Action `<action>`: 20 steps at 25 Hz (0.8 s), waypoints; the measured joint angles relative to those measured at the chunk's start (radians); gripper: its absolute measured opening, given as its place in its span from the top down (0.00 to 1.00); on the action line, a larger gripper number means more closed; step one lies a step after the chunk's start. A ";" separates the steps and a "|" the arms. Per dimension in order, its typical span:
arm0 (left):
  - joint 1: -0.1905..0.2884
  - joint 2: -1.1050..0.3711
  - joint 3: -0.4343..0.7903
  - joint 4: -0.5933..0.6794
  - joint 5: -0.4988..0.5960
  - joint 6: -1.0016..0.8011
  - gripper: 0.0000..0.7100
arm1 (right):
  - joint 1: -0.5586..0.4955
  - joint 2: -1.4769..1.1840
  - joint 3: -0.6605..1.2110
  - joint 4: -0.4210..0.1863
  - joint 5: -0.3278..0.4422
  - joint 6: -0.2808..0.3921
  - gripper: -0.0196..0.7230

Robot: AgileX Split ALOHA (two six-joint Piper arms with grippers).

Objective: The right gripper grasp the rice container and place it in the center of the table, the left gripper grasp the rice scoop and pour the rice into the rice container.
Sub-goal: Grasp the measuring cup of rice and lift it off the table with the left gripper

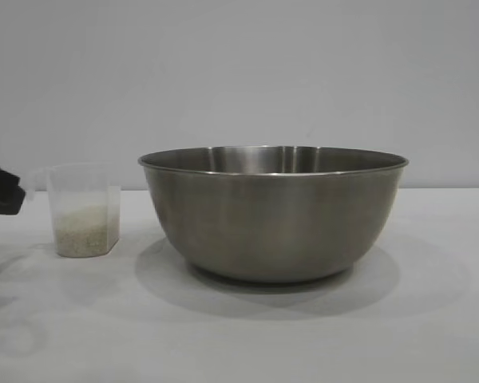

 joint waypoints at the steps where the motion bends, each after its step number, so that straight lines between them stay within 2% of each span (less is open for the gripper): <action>1: 0.000 0.007 -0.006 0.000 0.000 0.000 0.63 | 0.002 0.000 0.000 0.000 0.000 0.000 0.30; 3: 0.000 0.023 -0.027 0.000 0.000 0.000 0.63 | 0.002 0.000 0.000 0.000 0.000 0.000 0.30; 5: 0.000 0.043 -0.049 0.000 0.000 0.000 0.72 | 0.002 0.000 0.000 0.000 0.000 0.000 0.30; 16: 0.000 0.094 -0.192 -0.002 0.000 -0.002 0.71 | 0.002 0.000 0.000 0.000 0.000 0.000 0.30; 18: 0.000 0.094 -0.212 0.002 0.000 -0.002 0.89 | 0.002 0.000 0.000 0.000 0.000 0.000 0.30; 20: 0.000 0.095 -0.234 0.011 0.000 0.000 1.00 | 0.002 0.000 0.000 0.000 0.000 0.002 0.30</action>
